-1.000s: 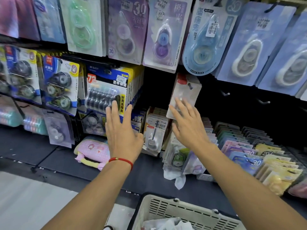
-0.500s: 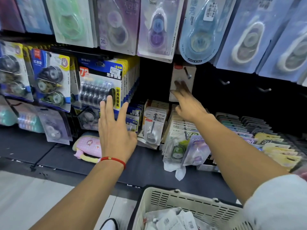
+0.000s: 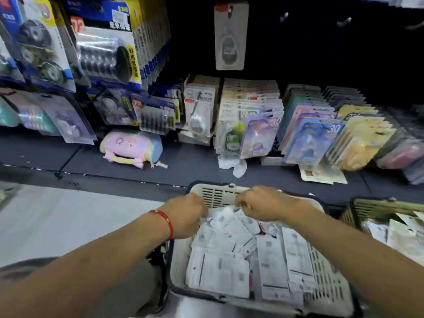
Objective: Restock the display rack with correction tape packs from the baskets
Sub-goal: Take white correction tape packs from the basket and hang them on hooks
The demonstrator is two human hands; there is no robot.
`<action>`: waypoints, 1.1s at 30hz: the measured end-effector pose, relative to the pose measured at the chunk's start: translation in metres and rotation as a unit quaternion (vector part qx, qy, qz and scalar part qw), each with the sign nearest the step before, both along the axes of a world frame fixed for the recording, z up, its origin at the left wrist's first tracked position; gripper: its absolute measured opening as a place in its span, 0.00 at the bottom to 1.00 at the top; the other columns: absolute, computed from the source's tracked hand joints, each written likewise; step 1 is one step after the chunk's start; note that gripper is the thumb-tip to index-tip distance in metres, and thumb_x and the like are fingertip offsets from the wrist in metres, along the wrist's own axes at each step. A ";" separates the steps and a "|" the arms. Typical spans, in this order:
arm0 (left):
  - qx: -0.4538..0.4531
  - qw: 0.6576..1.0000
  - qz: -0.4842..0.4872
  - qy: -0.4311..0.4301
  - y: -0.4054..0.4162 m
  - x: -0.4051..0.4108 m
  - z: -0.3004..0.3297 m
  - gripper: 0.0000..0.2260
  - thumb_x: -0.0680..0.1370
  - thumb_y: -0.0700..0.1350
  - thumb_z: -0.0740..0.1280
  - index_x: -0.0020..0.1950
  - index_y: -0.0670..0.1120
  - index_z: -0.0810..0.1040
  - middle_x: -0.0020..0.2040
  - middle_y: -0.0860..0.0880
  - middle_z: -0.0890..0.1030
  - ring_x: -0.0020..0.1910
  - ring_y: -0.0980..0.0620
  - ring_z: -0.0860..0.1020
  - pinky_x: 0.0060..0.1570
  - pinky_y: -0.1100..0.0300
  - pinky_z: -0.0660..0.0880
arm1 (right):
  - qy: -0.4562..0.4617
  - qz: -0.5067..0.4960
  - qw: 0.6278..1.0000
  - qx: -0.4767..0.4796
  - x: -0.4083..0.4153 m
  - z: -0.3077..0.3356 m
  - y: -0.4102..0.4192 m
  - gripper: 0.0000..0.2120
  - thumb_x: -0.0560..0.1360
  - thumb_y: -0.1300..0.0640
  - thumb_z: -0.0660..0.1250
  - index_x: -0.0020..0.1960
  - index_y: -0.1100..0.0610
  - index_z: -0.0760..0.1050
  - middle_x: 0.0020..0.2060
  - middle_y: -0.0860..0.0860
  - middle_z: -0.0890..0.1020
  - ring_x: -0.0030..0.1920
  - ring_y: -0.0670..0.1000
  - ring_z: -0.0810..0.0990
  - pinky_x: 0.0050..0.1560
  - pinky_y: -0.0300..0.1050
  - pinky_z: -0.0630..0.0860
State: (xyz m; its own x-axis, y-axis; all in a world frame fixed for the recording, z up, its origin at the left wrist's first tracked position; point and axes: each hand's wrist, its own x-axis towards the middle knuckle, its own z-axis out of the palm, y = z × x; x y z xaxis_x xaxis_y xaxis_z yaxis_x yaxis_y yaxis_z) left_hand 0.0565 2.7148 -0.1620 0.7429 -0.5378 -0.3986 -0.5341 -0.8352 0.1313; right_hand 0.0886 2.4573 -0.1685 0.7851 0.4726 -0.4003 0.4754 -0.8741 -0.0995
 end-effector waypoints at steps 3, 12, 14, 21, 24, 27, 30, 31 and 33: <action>0.013 0.995 0.046 0.085 -0.004 -0.030 -0.041 0.21 0.81 0.41 0.66 0.75 0.50 0.75 0.76 0.45 0.72 0.75 0.44 0.70 0.74 0.50 0.69 | 0.102 0.022 0.994 -0.017 -0.036 -0.046 0.003 0.22 0.84 0.45 0.64 0.75 0.51 0.72 0.70 0.54 0.77 0.71 0.58 0.74 0.66 0.51 0.73; -0.066 0.975 0.169 0.129 -0.012 -0.082 -0.093 0.23 0.81 0.41 0.66 0.76 0.50 0.73 0.75 0.48 0.73 0.72 0.47 0.72 0.73 0.54 0.69 | 0.138 -0.071 0.979 0.130 -0.112 -0.125 0.011 0.29 0.77 0.47 0.75 0.72 0.54 0.68 0.66 0.51 0.70 0.65 0.53 0.71 0.63 0.50 0.74; -0.122 0.963 0.224 0.081 -0.017 -0.081 -0.088 0.21 0.80 0.39 0.67 0.73 0.48 0.75 0.71 0.46 0.75 0.67 0.46 0.76 0.69 0.53 0.73 | 0.136 -0.138 0.962 0.192 -0.105 -0.122 0.005 0.18 0.78 0.51 0.75 0.61 0.52 0.69 0.58 0.49 0.74 0.57 0.51 0.74 0.57 0.49 0.76; -0.453 0.712 0.471 0.256 -0.044 -0.068 -0.056 0.16 0.81 0.55 0.72 0.64 0.49 0.81 0.64 0.49 0.82 0.61 0.49 0.82 0.61 0.52 0.82 | 0.084 -0.241 0.875 0.412 -0.085 -0.081 0.003 0.08 0.83 0.54 0.68 0.52 0.48 0.67 0.46 0.50 0.80 0.47 0.50 0.83 0.43 0.47 0.80; -0.531 0.596 0.518 0.308 -0.051 -0.068 -0.058 0.18 0.82 0.54 0.71 0.70 0.49 0.77 0.64 0.48 0.84 0.62 0.44 0.83 0.58 0.44 0.82 | 0.187 -0.203 0.830 0.485 -0.094 -0.076 0.025 0.09 0.79 0.44 0.70 0.58 0.44 0.76 0.56 0.40 0.82 0.60 0.42 0.81 0.49 0.39 0.80; -0.534 0.598 0.556 0.222 -0.038 -0.070 -0.066 0.16 0.84 0.37 0.65 0.69 0.52 0.77 0.63 0.44 0.84 0.61 0.42 0.83 0.57 0.44 0.80 | 0.157 -0.241 0.842 0.457 -0.095 -0.090 0.026 0.09 0.82 0.49 0.69 0.61 0.47 0.79 0.59 0.42 0.83 0.60 0.41 0.80 0.54 0.40 0.78; -0.532 0.603 0.558 0.205 -0.027 -0.072 -0.071 0.20 0.85 0.36 0.63 0.76 0.51 0.75 0.65 0.44 0.84 0.62 0.40 0.82 0.60 0.40 0.80 | 0.064 -0.161 0.967 0.188 -0.097 -0.120 0.008 0.16 0.83 0.52 0.67 0.70 0.54 0.75 0.65 0.53 0.79 0.66 0.54 0.75 0.63 0.49 0.73; -0.534 0.608 0.552 0.201 -0.025 -0.073 -0.072 0.20 0.85 0.36 0.64 0.76 0.51 0.74 0.65 0.45 0.84 0.62 0.41 0.83 0.61 0.39 0.80 | 0.063 -0.134 0.981 0.125 -0.101 -0.130 0.005 0.18 0.83 0.51 0.67 0.72 0.55 0.74 0.66 0.55 0.78 0.67 0.56 0.73 0.64 0.50 0.71; -0.530 0.629 0.535 0.192 -0.024 -0.074 -0.073 0.20 0.85 0.39 0.65 0.76 0.53 0.74 0.64 0.48 0.84 0.61 0.45 0.83 0.62 0.40 0.80 | 0.051 -0.107 0.988 0.101 -0.108 -0.143 0.005 0.18 0.82 0.52 0.69 0.69 0.56 0.75 0.63 0.54 0.77 0.66 0.55 0.72 0.64 0.49 0.71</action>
